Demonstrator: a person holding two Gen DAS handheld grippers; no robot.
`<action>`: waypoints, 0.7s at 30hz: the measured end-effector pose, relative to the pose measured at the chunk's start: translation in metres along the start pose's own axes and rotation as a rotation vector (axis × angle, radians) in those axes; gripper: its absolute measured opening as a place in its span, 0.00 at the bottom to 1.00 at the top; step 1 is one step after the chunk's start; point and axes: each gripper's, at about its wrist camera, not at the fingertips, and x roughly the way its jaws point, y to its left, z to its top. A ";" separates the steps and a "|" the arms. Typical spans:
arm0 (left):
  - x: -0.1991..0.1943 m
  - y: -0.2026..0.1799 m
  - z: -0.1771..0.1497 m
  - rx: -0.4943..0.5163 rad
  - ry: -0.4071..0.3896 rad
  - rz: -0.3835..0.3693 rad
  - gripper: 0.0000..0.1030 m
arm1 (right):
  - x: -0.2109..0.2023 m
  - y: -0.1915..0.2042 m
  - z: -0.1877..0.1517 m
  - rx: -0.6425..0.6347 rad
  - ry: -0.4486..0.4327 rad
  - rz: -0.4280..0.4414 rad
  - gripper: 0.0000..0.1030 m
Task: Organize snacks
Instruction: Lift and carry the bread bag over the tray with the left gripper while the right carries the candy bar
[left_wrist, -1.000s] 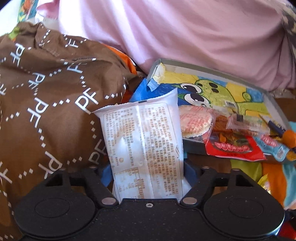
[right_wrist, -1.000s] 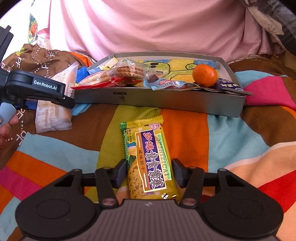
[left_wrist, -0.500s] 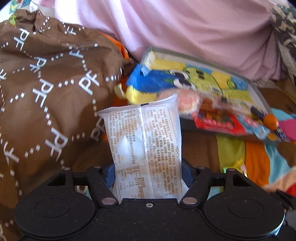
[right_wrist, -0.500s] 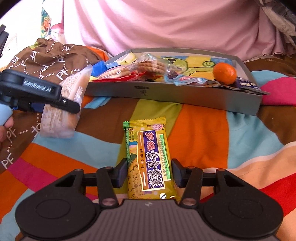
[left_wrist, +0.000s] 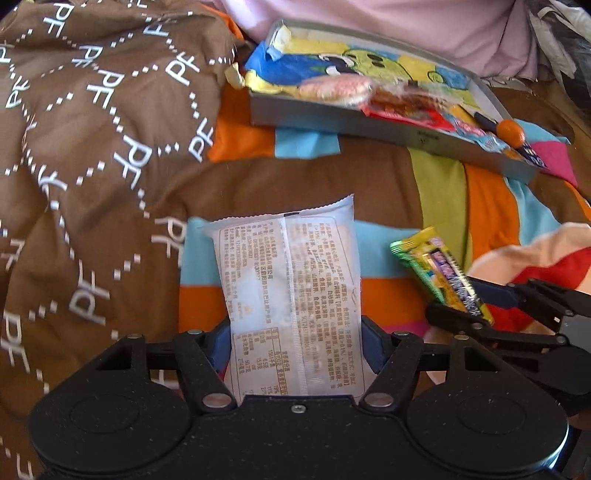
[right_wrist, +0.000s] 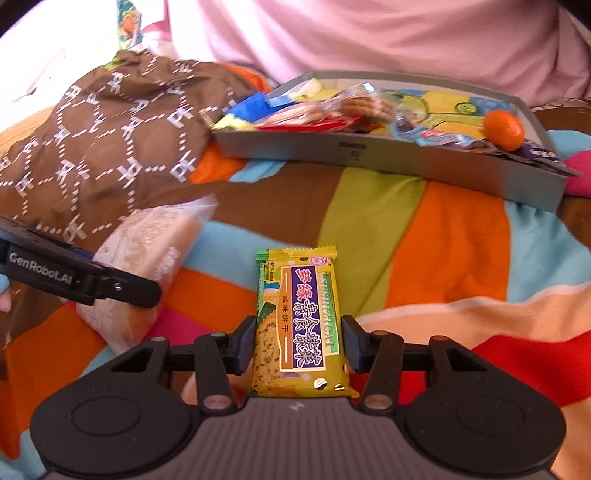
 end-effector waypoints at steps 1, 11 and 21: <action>-0.001 -0.001 -0.002 0.000 0.007 0.001 0.67 | -0.002 0.003 -0.001 -0.006 0.011 0.006 0.51; 0.001 -0.007 -0.009 0.025 0.030 0.015 0.71 | -0.005 0.017 -0.009 -0.048 0.026 -0.001 0.57; 0.015 -0.009 -0.011 0.065 0.041 0.032 0.78 | 0.002 0.025 -0.013 -0.122 0.020 -0.034 0.77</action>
